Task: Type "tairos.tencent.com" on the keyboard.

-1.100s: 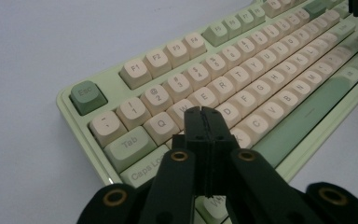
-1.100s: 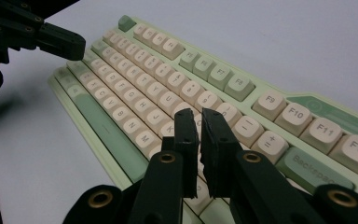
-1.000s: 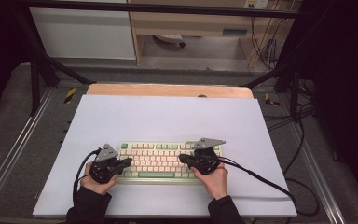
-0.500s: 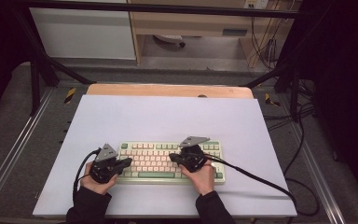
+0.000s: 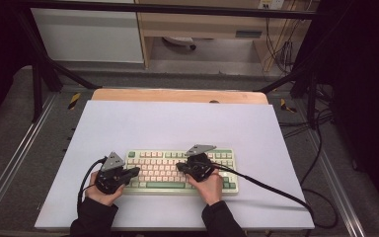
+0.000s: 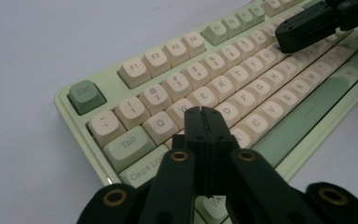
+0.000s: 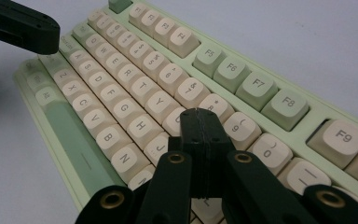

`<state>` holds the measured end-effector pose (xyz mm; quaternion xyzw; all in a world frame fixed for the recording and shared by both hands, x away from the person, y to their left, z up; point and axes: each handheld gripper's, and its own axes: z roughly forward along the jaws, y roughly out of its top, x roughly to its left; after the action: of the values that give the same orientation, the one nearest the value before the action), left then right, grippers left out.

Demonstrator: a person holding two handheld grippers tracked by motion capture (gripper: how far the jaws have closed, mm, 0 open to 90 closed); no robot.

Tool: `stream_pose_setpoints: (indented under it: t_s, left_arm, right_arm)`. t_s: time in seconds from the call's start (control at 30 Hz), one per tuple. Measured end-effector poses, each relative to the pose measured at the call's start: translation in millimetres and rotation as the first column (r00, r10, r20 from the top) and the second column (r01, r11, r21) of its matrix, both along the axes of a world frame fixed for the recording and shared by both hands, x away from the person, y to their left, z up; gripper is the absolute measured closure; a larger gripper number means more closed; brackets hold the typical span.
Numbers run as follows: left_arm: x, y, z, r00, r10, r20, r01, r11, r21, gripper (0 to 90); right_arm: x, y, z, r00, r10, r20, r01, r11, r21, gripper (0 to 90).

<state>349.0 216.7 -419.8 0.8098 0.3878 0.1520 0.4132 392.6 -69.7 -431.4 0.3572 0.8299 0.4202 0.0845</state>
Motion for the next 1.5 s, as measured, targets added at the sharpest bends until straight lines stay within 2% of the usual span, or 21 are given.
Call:
stream_pose_setpoints:
  t_s: [0.2,0.37,0.6,0.63,1.0,1.5]
  left_arm:
    - [-0.1,-0.1,0.2,1.0000,-0.001,0.001,0.001,1.0000,0.000,90.0]
    - [-0.3,0.0,0.5,1.0000,-0.001,0.002,0.001,1.0000,-0.001,90.0]
    - [-0.7,-0.5,1.6,1.0000,-0.002,-0.001,0.002,1.0000,0.001,90.0]
    - [-0.7,-0.9,1.6,1.0000,0.002,0.000,-0.002,1.0000,-0.004,90.0]
    - [-0.2,-7.0,3.1,1.0000,-0.010,0.001,0.010,1.0000,0.002,89.9]
    - [2.7,-20.5,6.7,0.9995,-0.031,-0.002,0.031,0.9995,0.004,89.9]
  right_arm:
    - [-0.2,0.5,-1.7,1.0000,0.004,-0.002,-0.004,1.0000,-0.005,90.0]
    - [-3.2,-3.3,6.7,0.9998,0.016,0.015,-0.017,0.9998,0.010,90.0]
    - [-11.5,-11.6,15.0,0.9993,0.036,0.010,-0.037,0.9993,0.013,90.0]
    - [-12.1,-13.9,15.6,0.9993,0.036,0.005,-0.036,0.9991,0.025,90.0]
    - [-21.9,-50.7,22.9,0.9999,0.011,-0.002,-0.011,0.9993,0.036,90.0]
    - [-34.5,-90.6,22.9,0.9997,-0.024,-0.005,0.024,0.9973,0.069,90.0]
